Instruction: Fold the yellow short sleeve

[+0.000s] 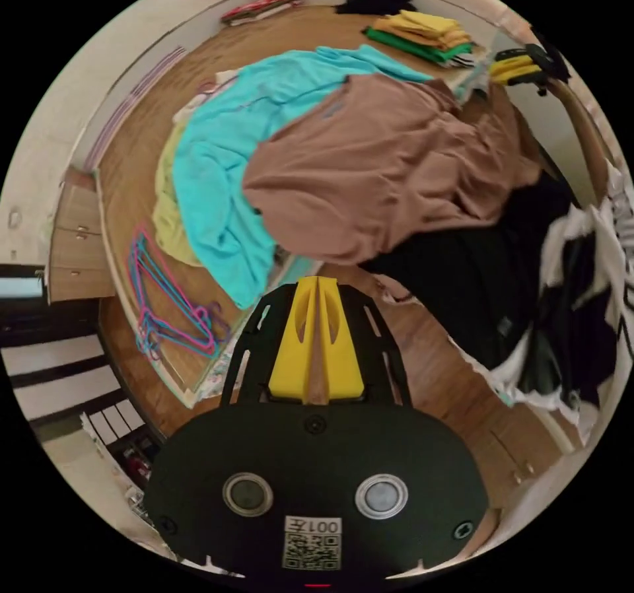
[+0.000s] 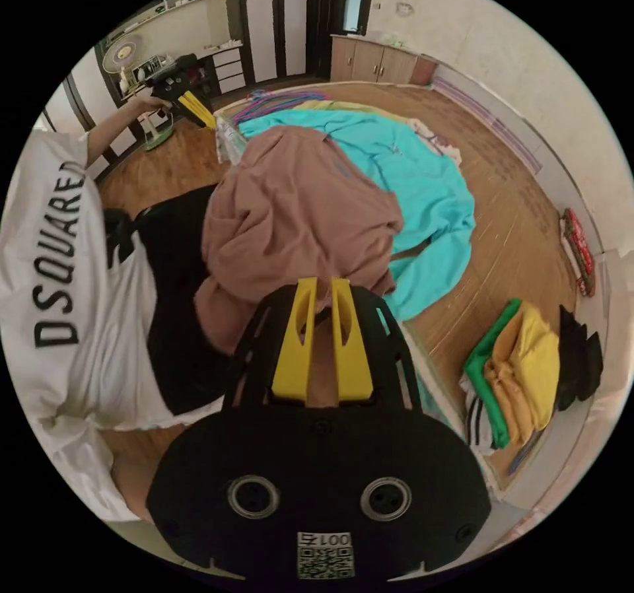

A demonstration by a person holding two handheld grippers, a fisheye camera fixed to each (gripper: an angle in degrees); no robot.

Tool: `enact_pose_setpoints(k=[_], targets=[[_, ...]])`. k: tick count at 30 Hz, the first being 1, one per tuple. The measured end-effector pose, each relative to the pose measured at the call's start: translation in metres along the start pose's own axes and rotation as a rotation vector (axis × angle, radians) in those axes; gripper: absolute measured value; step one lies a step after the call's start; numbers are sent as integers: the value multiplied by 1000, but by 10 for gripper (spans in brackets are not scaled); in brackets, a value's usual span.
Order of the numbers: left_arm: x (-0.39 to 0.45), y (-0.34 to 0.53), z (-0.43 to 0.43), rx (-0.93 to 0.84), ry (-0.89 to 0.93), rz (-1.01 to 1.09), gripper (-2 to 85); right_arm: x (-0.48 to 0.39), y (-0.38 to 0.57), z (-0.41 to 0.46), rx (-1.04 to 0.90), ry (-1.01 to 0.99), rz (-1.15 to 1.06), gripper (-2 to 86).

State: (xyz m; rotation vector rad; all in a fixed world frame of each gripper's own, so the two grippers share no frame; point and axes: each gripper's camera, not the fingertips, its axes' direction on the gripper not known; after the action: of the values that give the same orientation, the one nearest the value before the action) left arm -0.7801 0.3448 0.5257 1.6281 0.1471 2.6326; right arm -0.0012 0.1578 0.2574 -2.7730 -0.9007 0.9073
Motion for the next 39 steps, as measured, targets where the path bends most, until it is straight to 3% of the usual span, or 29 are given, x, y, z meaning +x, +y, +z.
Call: enact_pose_setpoints(k=[5,10,15,23,29,31,34,39], targets=[[-36,-75,11,134,-87,-57,28,19,-119,37,77,110,-41,50],[-70,-143,58,6,-92,-45,57,21,-244,97,115,85,-110,69],[-80,-147,80,-24,-13,-9,37,17,-324,149,56,66,-189,74],[-64,-110,66,114,-60,40,-7,-24,-382,216,-72,40,-437,44],[-44,-65,37,281,-81,19,-9,-87,-365,206,-48,290,-680,26],[-41,-42,17,393,-36,-39,-9,-118,-343,192,43,513,-725,23],[-34,-10,-13,533,12,-100,-10,-148,-315,172,137,784,-706,20],[4,24,-45,565,-102,-71,-10,-174,-269,127,228,911,-614,18]])
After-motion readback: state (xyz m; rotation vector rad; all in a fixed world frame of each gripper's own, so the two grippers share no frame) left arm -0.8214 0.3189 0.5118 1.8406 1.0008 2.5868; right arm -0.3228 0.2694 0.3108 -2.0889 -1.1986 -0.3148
